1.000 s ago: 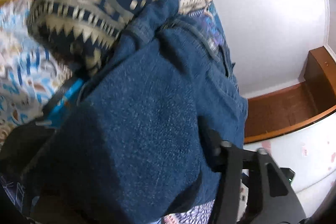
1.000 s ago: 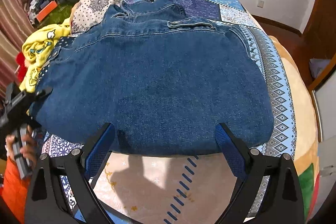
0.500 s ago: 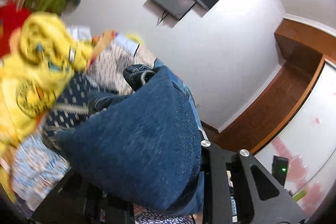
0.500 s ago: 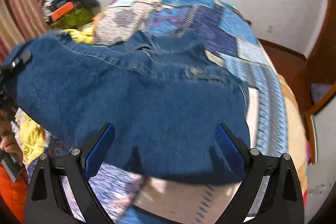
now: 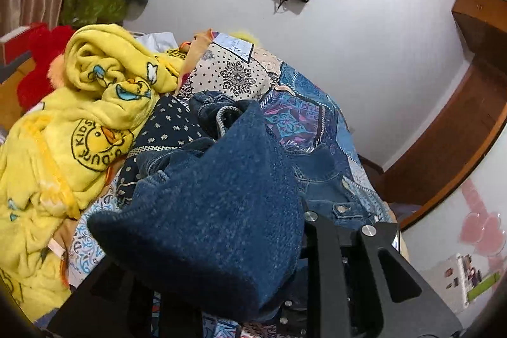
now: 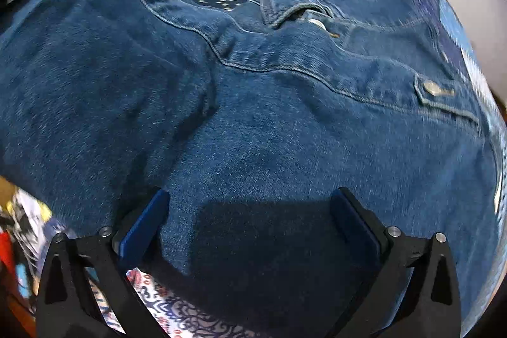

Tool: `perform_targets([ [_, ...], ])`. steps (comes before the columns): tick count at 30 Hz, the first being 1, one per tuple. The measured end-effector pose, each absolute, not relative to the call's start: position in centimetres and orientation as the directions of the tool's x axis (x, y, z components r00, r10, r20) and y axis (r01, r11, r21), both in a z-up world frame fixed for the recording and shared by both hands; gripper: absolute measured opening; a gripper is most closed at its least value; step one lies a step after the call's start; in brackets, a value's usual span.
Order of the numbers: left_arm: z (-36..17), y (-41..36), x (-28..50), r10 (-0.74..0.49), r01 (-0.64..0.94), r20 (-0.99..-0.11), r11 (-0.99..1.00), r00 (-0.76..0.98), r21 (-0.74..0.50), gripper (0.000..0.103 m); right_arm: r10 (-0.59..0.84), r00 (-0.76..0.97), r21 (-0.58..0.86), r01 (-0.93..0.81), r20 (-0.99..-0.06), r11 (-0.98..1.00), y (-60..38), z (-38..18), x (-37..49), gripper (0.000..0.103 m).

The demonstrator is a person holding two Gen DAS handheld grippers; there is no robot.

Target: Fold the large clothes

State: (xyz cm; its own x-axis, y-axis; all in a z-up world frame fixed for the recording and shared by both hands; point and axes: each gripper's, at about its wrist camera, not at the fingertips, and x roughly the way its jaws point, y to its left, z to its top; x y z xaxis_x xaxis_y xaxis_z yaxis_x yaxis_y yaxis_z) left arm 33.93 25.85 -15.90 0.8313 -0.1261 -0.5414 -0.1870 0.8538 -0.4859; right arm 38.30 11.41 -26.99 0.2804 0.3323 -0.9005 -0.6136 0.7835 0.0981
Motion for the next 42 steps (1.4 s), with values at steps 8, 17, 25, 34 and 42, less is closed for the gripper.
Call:
perform_targets([
  [8, -12.7, 18.6, 37.0, -0.156, -0.062, -0.526, 0.926, 0.836, -0.372, 0.024, 0.423, 0.313, 0.223, -0.514, -0.851, 0.828, 3.4, -22.7, 38.8, 0.103],
  [17, -15.3, 2.9, 39.9, -0.316, 0.197, -0.557, 0.944, 0.768, -0.264, 0.025, 0.291, 0.519, 0.208, -0.213, -0.804, 0.955, -12.6, -18.8, 36.6, 0.103],
  [25, -25.7, -5.2, 38.4, -0.309, 0.416, -0.784, 0.906, 0.539, -0.071, 0.028, 0.202, 0.549, 0.2, -0.063, -0.811, 0.978, -18.7, -18.8, 34.3, 0.103],
  [34, -23.5, -3.7, 37.0, -0.317, 0.434, -0.826, 0.896, 0.467, -0.098, 0.06, 0.222, 0.574, 0.203, -0.098, -0.788, 0.974, -18.8, -16.9, 32.3, 0.103],
  [42, -19.7, 0.2, 32.8, -0.327, 0.39, -0.772, 0.914, 0.545, -0.113, 0.078, 0.289, 0.619, 0.187, -0.225, -0.73, 0.956, -14.1, -14.5, 32.2, 0.103],
])
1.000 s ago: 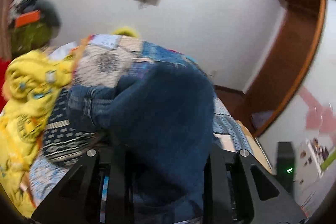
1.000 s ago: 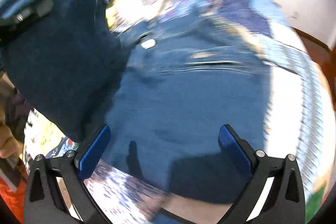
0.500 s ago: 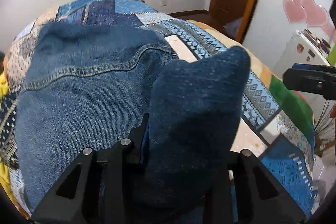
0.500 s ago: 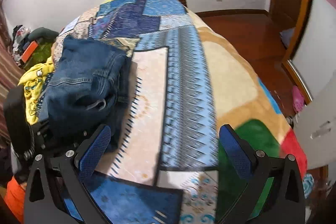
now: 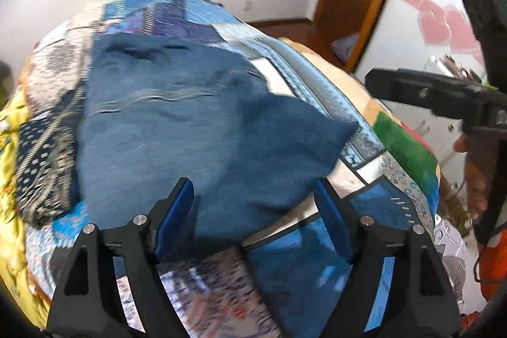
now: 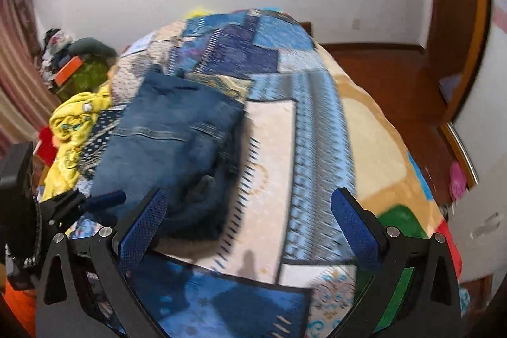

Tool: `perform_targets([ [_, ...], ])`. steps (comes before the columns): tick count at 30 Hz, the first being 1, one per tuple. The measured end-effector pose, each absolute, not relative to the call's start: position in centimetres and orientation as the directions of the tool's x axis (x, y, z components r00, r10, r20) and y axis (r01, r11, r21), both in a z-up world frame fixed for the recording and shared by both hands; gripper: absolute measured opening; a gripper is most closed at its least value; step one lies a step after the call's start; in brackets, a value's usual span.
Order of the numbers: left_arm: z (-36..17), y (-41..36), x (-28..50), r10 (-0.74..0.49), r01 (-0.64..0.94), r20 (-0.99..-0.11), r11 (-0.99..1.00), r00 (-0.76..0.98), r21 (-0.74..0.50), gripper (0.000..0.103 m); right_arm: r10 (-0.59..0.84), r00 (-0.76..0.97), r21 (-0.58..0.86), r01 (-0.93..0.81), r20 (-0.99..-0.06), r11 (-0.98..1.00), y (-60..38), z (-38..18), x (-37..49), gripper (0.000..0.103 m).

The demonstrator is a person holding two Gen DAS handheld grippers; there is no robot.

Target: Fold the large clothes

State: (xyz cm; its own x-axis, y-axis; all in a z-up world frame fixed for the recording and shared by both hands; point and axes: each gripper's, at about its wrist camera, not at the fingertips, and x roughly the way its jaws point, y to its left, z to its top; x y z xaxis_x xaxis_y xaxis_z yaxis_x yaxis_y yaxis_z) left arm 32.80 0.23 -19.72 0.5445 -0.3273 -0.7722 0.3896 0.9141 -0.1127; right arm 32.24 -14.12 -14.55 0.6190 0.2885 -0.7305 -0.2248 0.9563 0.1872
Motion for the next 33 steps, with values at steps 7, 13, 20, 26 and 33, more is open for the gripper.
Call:
perform_targets([
  [7, -19.5, 7.3, 33.3, -0.123, 0.158, -0.731, 0.987, 0.672, -0.021, 0.097, 0.332, 0.552, 0.199, -0.288, -0.765, 0.937, -10.2, -17.2, 34.2, 0.103],
  [13, -24.8, 11.4, 33.5, -0.135, 0.09, -0.808, 0.991, 0.574, -0.101, 0.098, 0.274, 0.452, 0.187, -0.229, -0.849, 0.955, -11.7, -22.7, 35.1, 0.103],
  [20, -25.9, 11.9, 33.2, -0.189, 0.073, -0.811, 0.981, 0.554, -0.179, 0.098, 0.371, 0.357, 0.322, -0.192, -0.857, 0.927, -15.0, -25.2, 34.5, 0.103],
  [26, -23.8, 11.8, 34.4, -0.167, 0.113, -0.823, 0.986, 0.542, -0.126, 0.097, 0.326, 0.391, 0.232, -0.27, -0.86, 0.935, -13.7, -22.5, 34.8, 0.103],
  [33, -21.2, 12.0, 37.8, -0.126, 0.131, -0.801, 0.99, 0.586, -0.06, 0.098, 0.434, 0.416, 0.32, -0.318, -0.799, 0.893, -13.1, -20.6, 37.5, 0.103],
])
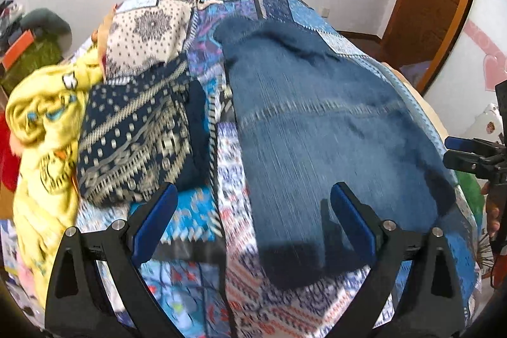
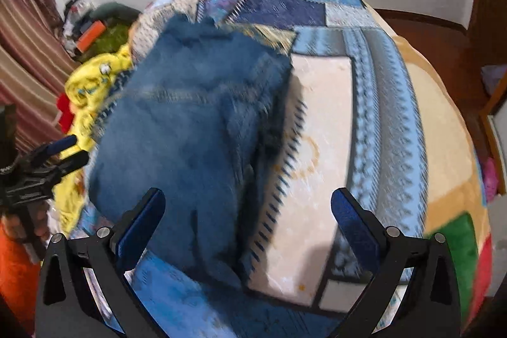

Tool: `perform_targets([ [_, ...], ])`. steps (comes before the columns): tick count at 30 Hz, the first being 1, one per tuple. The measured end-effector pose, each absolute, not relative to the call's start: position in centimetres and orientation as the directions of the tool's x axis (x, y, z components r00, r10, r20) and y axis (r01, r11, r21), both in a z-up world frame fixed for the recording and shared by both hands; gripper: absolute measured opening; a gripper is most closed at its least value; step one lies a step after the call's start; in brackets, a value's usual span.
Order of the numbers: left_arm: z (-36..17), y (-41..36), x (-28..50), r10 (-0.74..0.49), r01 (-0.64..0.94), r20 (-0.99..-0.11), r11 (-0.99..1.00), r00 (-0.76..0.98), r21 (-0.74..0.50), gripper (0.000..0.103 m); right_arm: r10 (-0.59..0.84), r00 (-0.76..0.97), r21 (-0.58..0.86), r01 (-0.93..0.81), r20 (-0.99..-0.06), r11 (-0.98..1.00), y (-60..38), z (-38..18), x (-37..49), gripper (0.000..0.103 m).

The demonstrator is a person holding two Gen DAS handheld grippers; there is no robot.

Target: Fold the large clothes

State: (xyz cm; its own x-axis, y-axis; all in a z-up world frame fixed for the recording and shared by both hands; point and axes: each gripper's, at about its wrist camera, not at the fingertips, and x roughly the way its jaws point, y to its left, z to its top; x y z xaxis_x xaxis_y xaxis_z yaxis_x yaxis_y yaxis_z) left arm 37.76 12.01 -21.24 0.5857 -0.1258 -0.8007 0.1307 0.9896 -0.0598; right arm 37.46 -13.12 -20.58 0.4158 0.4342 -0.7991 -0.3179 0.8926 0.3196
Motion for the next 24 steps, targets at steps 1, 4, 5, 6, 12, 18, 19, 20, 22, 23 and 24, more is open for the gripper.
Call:
perform_targets([
  [1, -21.2, 12.0, 38.4, -0.131, 0.134, -0.8, 0.989, 0.585, -0.063, 0.098, 0.447, 0.411, 0.335, -0.316, -0.795, 0.887, -13.0, -20.7, 38.2, 0.103],
  [4, -21.8, 12.1, 40.3, -0.172, 0.152, -0.806, 0.983, 0.566, -0.103, 0.098, 0.503, 0.372, 0.405, -0.313, -0.78, 0.859, -12.8, -21.8, 39.9, 0.103],
  [5, -22.3, 12.3, 41.1, -0.19, 0.154, -0.812, 0.98, 0.551, -0.126, 0.098, 0.522, 0.345, 0.432, -0.306, -0.78, 0.848, -12.7, -22.6, 40.7, 0.103],
  [6, -22.9, 12.3, 41.9, -0.214, 0.151, -0.821, 0.976, 0.529, -0.156, 0.098, 0.533, 0.316, 0.454, -0.294, -0.785, 0.842, -12.6, -23.2, 41.4, 0.103],
  [12, -27.2, 14.8, 46.3, -0.463, 0.041, -0.794, 0.872, 0.395, -0.488, 0.098, 0.625, 0.18, 0.594, -0.197, -0.76, 0.78, -12.7, -28.0, 45.0, 0.103],
  [18, -30.3, 15.5, 48.1, -0.612, -0.01, -0.715, 0.758, 0.338, -0.653, 0.098, 0.74, 0.131, 0.716, -0.186, -0.66, 0.672, -12.2, -29.2, 47.0, 0.101],
  [19, -30.4, 15.4, 48.3, -0.618, -0.006, -0.711, 0.753, 0.337, -0.657, 0.098, 0.747, 0.126, 0.724, -0.187, -0.653, 0.664, -12.0, -29.2, 47.3, 0.096],
  [20, -30.4, 15.3, 48.4, -0.623, -0.001, -0.707, 0.75, 0.335, -0.661, 0.098, 0.758, 0.118, 0.736, -0.185, -0.642, 0.652, -11.8, -29.3, 47.6, 0.089],
  [22, -30.5, 15.0, 48.7, -0.631, 0.005, -0.704, 0.746, 0.326, -0.666, 0.097, 0.77, 0.11, 0.753, -0.16, -0.629, 0.638, -11.7, -29.5, 48.1, 0.087],
  [23, -30.5, 14.9, 48.9, -0.64, 0.007, -0.699, 0.739, 0.319, -0.673, 0.091, 0.774, 0.109, 0.76, -0.15, -0.623, 0.633, -11.7, -29.5, 48.1, 0.08],
  [24, -30.5, 14.7, 49.1, -0.66, 0.014, -0.686, 0.724, 0.308, -0.69, 0.079, 0.778, 0.105, 0.765, -0.14, -0.619, 0.628, -11.9, -29.5, 48.2, 0.076],
])
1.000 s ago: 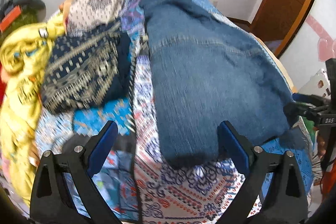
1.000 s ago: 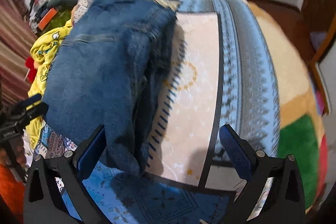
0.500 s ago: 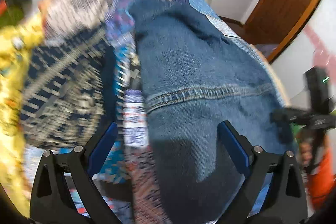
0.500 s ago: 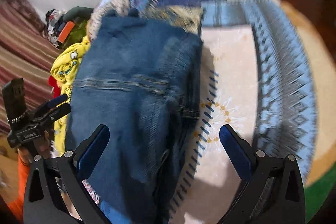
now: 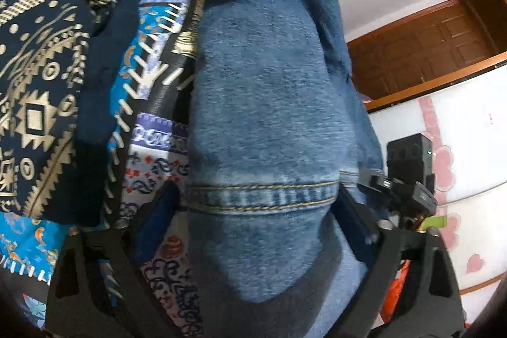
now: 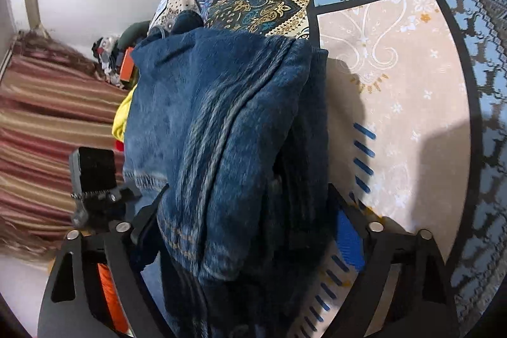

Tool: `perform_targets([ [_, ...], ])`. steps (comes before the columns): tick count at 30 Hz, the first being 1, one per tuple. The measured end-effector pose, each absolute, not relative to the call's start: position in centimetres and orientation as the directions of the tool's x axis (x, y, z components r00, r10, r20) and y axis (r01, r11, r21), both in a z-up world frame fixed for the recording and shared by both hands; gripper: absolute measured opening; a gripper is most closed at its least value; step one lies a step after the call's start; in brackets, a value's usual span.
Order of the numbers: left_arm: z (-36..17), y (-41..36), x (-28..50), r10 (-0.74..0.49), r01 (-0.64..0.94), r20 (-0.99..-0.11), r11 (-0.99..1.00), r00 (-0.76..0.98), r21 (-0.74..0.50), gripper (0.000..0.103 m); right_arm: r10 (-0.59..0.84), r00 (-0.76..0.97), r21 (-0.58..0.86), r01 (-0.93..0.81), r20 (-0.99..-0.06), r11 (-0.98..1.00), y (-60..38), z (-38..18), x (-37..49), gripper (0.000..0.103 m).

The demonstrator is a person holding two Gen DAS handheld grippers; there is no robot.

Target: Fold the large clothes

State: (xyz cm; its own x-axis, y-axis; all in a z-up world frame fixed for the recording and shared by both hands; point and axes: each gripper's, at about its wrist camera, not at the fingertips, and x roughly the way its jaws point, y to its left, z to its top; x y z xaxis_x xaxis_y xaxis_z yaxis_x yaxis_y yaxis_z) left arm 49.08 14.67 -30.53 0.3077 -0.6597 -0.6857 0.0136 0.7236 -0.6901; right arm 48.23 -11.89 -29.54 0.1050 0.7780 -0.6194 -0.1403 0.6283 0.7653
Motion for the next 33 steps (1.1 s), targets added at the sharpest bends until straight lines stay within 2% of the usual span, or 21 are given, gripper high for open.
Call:
perform_targets([
  [2, -30.3, 14.4, 49.1, -0.656, 0.009, -0.691, 0.727, 0.305, -0.687, 0.078, 0.782, 0.1, 0.774, -0.113, -0.615, 0.623, -12.0, -29.6, 48.1, 0.066],
  [5, -29.5, 14.1, 48.2, -0.639, 0.012, -0.69, 0.737, 0.341, -0.676, 0.068, 0.783, 0.105, 0.776, -0.103, -0.613, 0.622, -12.5, -28.9, 47.5, 0.054],
  [9, -27.1, 13.6, 46.0, -0.61, 0.04, -0.696, 0.762, 0.378, -0.646, 0.058, 0.756, 0.132, 0.741, -0.149, -0.642, 0.655, -11.7, -26.4, 46.5, 0.045],
  [11, -25.6, 13.8, 45.1, -0.606, 0.05, -0.689, 0.764, 0.398, -0.643, 0.057, 0.749, 0.152, 0.728, -0.176, -0.645, 0.663, -11.0, -24.4, 45.9, 0.04],
  [18, -17.3, 16.1, 41.2, -0.528, 0.146, -0.646, 0.823, 0.551, -0.549, 0.056, 0.764, 0.202, 0.716, -0.266, -0.613, 0.645, -8.0, -18.5, 44.2, 0.036],
  [24, -12.6, 21.7, 39.1, -0.495, 0.157, -0.573, 0.829, 0.654, -0.537, 0.056, 0.787, 0.251, 0.691, -0.378, -0.563, 0.616, -2.9, -13.1, 44.1, 0.036],
  [28, -11.3, 26.1, 39.1, -0.462, 0.14, -0.534, 0.833, 0.708, -0.535, 0.056, 0.797, 0.275, 0.668, -0.437, -0.538, 0.602, 1.3, -11.0, 45.0, 0.036],
  [33, -13.5, 30.9, 40.8, -0.434, 0.083, -0.539, 0.827, 0.722, -0.555, 0.056, 0.794, 0.266, 0.654, -0.457, -0.547, 0.603, 6.4, -12.1, 47.6, 0.036],
])
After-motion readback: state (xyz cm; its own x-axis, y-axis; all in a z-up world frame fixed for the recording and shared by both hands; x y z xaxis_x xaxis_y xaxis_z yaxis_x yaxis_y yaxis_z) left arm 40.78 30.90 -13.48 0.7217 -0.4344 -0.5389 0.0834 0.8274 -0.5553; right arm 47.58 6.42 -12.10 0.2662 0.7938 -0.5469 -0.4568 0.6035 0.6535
